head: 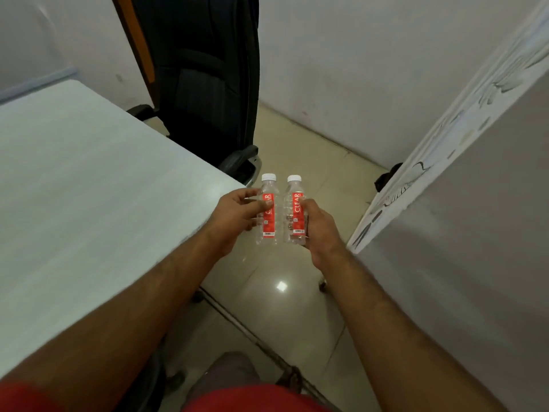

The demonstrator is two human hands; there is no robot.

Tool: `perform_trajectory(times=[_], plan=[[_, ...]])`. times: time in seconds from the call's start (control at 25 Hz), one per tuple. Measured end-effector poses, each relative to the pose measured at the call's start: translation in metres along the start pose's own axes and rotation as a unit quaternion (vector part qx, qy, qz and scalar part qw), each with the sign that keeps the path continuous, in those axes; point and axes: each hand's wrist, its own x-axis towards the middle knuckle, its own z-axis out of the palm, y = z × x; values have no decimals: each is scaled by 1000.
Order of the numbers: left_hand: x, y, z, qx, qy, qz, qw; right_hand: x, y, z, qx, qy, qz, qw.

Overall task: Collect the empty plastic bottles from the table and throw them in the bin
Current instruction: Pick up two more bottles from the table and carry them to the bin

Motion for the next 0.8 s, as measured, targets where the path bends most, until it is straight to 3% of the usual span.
perform_trajectory(times=[0.36, 0.8], plan=[[251, 45, 53, 8, 25, 9, 1000, 246, -79, -25, 6, 1, -39, 999], [574, 133, 153, 23, -49, -51, 997, 515, -207, -84, 42, 146, -24, 988]])
